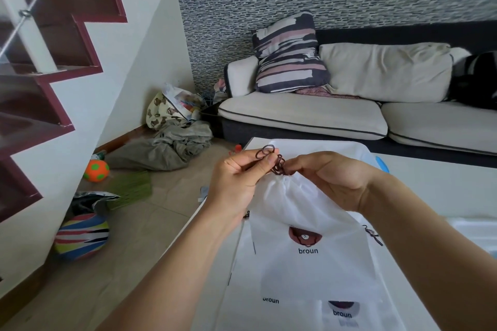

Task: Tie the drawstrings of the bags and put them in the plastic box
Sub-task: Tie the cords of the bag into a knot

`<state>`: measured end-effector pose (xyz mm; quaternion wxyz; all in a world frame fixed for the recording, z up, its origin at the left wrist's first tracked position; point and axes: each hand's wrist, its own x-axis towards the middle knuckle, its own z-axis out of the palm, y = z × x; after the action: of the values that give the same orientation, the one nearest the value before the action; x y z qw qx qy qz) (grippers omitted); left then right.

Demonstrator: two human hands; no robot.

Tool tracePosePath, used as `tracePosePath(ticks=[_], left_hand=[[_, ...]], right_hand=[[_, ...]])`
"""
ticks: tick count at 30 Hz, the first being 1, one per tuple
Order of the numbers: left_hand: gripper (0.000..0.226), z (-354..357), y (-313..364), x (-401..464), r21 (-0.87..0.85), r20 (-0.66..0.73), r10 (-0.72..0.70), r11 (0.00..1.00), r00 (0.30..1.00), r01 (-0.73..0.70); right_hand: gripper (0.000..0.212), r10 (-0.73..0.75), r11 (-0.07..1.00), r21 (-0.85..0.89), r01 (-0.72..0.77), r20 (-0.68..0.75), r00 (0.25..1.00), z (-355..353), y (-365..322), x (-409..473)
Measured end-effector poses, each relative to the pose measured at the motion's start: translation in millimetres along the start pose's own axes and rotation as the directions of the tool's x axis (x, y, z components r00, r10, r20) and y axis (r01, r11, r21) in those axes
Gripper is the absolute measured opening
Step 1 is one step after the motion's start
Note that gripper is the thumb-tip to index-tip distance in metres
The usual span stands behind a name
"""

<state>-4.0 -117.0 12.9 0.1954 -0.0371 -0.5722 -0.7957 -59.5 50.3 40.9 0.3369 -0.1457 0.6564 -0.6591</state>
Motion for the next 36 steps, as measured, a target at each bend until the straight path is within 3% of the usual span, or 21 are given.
tracePosePath(ticks=[4, 8, 13, 16, 19, 25, 30, 34, 36], left_hand=[[0.010, 1, 0, 0, 0.028, -0.009, 0.012, 1.000, 1.000, -0.012], [0.010, 2, 3, -1, 0.053, -0.006, 0.051, 0.997, 0.999, -0.050], [0.035, 3, 7, -3, 0.136, 0.051, 0.110, 0.984, 0.993, -0.116], [0.029, 2, 5, -3, 0.145, 0.034, 0.130, 0.980, 0.991, -0.134], [0.009, -3, 1, 1, 0.159, -0.032, 0.132, 0.979, 0.991, -0.125], [0.009, -3, -3, 1, 0.209, -0.008, 0.131, 0.970, 0.991, -0.126], [0.013, -2, -2, 0, 0.052, 0.019, -0.005, 0.999, 1.000, 0.004], [0.024, -4, -3, 2, 0.026, 0.047, -0.047, 0.999, 0.998, 0.046], [0.017, -4, -4, 1, 0.022, 0.048, -0.045, 0.999, 0.998, 0.044]], right_hand=[[0.019, 0.003, 1.000, 0.015, -0.003, 0.001, 1.000, 4, 0, -2], [0.034, -0.002, 0.999, 0.047, 0.004, -0.027, 1.000, 4, 1, -1], [0.044, 0.122, 0.974, 0.178, -0.142, 0.122, 0.985, 8, 3, -4], [0.041, 0.110, 0.971, 0.195, -0.141, 0.163, 0.981, 7, 5, -4], [0.026, 0.046, 0.990, 0.122, -0.065, 0.153, 0.987, 5, -1, -8], [0.031, -0.166, 0.978, -0.124, 0.166, 0.013, 0.986, 6, -2, 0], [0.039, -0.223, 0.965, -0.145, 0.221, -0.002, 0.975, 4, 1, 3], [0.020, -0.226, 0.968, -0.112, 0.226, 0.006, 0.974, 9, 2, 3], [0.019, -0.216, 0.964, -0.155, 0.215, 0.013, 0.976, 11, 2, 3]])
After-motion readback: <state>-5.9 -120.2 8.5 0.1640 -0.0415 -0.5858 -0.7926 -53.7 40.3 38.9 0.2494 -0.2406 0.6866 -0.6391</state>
